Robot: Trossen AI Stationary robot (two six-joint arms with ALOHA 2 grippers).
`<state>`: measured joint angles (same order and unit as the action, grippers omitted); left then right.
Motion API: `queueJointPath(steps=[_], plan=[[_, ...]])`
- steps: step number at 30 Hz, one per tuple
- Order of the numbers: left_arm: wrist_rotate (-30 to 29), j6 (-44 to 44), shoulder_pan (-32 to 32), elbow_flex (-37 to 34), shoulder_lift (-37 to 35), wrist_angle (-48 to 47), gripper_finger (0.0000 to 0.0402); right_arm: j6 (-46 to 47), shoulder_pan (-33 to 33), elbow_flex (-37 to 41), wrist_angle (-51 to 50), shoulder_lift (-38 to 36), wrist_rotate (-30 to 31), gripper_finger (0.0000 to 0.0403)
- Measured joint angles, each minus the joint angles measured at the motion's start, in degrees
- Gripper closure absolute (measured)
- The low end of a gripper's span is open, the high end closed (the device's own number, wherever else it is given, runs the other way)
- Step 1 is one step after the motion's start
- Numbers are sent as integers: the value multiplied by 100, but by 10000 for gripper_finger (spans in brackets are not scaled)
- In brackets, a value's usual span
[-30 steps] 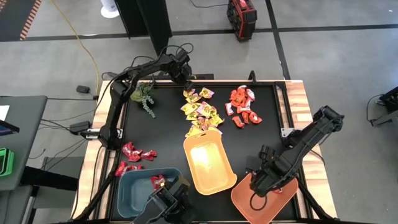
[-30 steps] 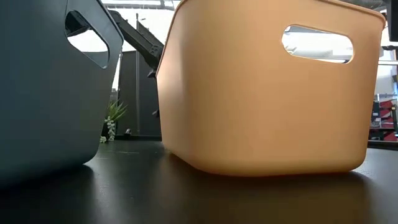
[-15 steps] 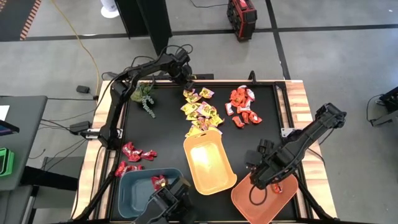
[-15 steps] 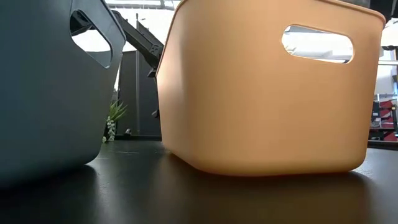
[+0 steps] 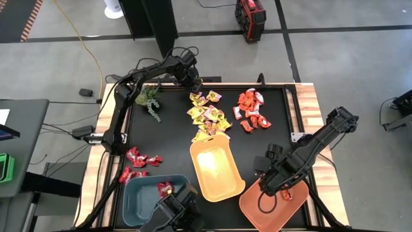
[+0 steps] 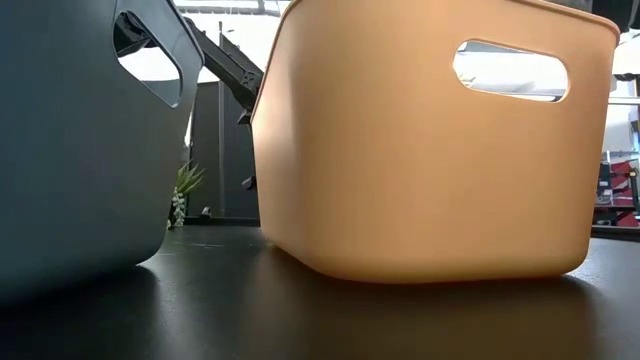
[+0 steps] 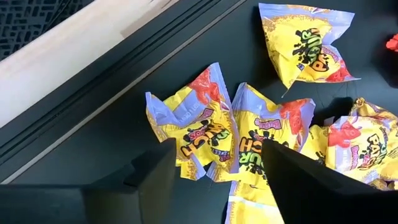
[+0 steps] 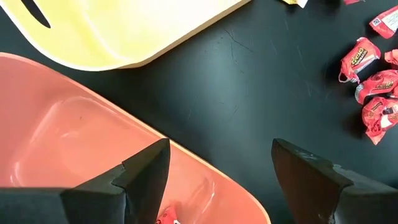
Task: Sort candy
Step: Put the yellow candy into the yellow bin
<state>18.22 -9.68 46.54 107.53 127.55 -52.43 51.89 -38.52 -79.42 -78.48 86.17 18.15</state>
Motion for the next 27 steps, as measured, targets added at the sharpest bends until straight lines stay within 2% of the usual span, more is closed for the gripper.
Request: queueJointPath(steps=[3, 7, 13, 17, 21, 24, 27], plan=[[15, 5, -7, -2, -3, -17, 201, -144, 1, 0, -3, 0, 16, 104], [235, 382, -7, -9, -226, -102, 224, -499, 171, -217, -110, 0, 381, 104], [247, 868, -13, -9, -977, -48, 220, -2285, 941, -966, -59, -7, 647, 104], [243, 1224, -44, -9, -1709, -48, 207, -4170, 1940, -1231, 127, -11, 669, 104], [226, 1576, -173, -7, -2453, -40, 192, -6444, 3160, -1236, 769, -6, 546, 104], [216, 1744, -307, -7, -2998, -36, 184, -7555, 4190, -1236, 1278, 42, -154, 104], [100, 1815, -439, -4, -3479, 24, 182, -7864, 5233, -1235, 1942, 140, -1034, 104]])
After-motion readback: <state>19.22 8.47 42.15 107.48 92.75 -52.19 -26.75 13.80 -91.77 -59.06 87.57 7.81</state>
